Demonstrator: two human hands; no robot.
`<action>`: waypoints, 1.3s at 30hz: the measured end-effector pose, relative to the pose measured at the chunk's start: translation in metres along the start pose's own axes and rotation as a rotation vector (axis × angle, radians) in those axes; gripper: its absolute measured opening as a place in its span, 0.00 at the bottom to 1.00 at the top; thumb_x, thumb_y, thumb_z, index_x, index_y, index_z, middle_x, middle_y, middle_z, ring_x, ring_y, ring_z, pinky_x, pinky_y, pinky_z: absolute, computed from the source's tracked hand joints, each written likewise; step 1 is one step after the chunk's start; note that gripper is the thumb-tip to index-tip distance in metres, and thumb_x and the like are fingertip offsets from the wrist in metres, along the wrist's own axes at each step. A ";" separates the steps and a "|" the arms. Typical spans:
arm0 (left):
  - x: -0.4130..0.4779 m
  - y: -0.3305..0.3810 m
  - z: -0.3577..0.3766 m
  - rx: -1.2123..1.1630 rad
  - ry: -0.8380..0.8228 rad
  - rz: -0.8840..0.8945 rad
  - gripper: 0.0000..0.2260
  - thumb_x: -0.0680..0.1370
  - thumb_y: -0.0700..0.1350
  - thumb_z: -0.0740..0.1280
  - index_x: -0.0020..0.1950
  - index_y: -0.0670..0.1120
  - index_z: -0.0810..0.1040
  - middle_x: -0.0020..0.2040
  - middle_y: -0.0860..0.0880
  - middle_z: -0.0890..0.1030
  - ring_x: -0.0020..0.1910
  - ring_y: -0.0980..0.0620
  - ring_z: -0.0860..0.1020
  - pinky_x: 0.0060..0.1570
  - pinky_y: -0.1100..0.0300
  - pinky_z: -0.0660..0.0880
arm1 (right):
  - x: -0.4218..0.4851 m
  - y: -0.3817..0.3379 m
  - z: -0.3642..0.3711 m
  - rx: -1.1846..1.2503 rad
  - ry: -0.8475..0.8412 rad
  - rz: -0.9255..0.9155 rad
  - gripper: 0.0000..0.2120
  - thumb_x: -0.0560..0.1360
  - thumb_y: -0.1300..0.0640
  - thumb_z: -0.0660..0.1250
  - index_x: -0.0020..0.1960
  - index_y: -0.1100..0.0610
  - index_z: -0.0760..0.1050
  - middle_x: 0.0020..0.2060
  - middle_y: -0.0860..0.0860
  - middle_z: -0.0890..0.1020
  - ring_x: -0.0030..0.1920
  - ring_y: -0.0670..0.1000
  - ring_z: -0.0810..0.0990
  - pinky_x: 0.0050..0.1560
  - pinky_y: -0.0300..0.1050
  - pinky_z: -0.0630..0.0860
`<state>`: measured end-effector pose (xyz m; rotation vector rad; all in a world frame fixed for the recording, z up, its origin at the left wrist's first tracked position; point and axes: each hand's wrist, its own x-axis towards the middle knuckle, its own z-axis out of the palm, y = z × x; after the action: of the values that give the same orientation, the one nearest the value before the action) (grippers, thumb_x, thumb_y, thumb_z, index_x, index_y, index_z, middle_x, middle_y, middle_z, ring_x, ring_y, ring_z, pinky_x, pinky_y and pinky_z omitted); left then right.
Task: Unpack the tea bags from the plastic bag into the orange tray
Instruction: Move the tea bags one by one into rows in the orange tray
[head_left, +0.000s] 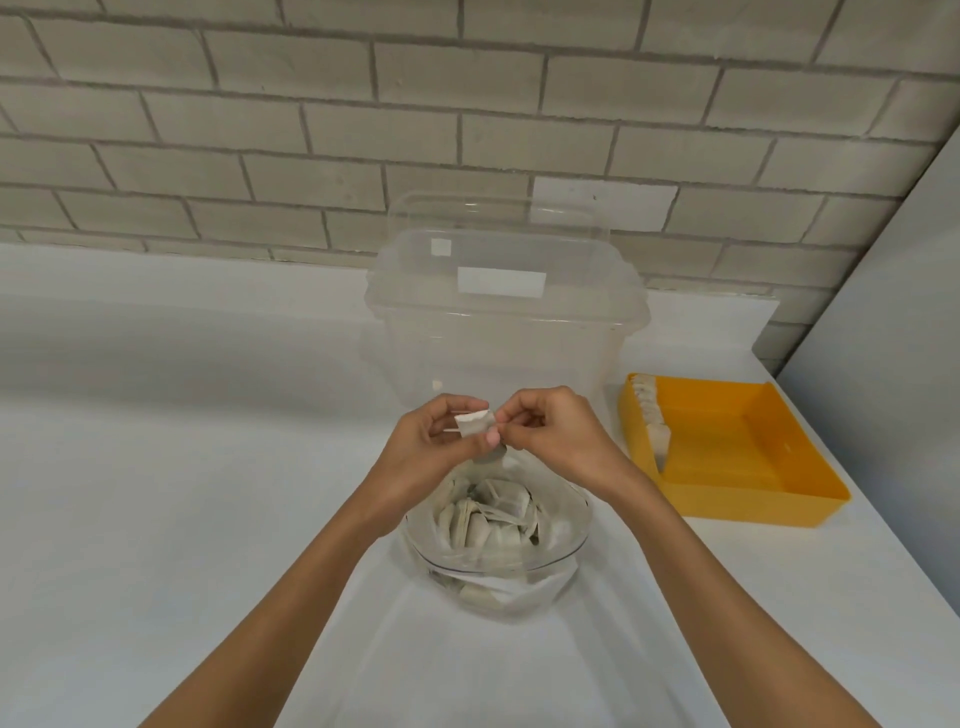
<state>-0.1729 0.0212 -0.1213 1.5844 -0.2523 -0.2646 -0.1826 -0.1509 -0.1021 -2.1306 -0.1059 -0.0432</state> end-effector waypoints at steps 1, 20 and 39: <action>0.001 0.002 -0.002 0.037 0.022 0.022 0.11 0.72 0.45 0.74 0.53 0.48 0.81 0.47 0.53 0.84 0.45 0.60 0.82 0.41 0.72 0.74 | 0.000 -0.001 0.000 -0.006 -0.005 -0.006 0.03 0.71 0.57 0.74 0.43 0.56 0.82 0.34 0.48 0.83 0.35 0.39 0.79 0.41 0.33 0.74; 0.014 0.000 -0.031 0.168 0.162 0.067 0.03 0.72 0.45 0.74 0.44 0.47 0.84 0.43 0.49 0.85 0.48 0.45 0.81 0.51 0.60 0.75 | 0.010 0.024 0.034 -0.561 -0.094 -0.080 0.11 0.75 0.59 0.67 0.56 0.52 0.80 0.45 0.50 0.79 0.47 0.50 0.78 0.42 0.43 0.70; 0.036 0.044 0.031 0.332 -0.002 0.183 0.03 0.72 0.47 0.74 0.45 0.50 0.85 0.39 0.53 0.83 0.35 0.58 0.74 0.44 0.60 0.75 | -0.014 0.002 -0.098 -0.247 0.052 0.019 0.08 0.70 0.62 0.72 0.46 0.52 0.80 0.34 0.47 0.84 0.38 0.42 0.81 0.43 0.32 0.75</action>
<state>-0.1485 -0.0207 -0.0784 1.8747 -0.4587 -0.0833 -0.1953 -0.2363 -0.0527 -2.3751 -0.0511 -0.1051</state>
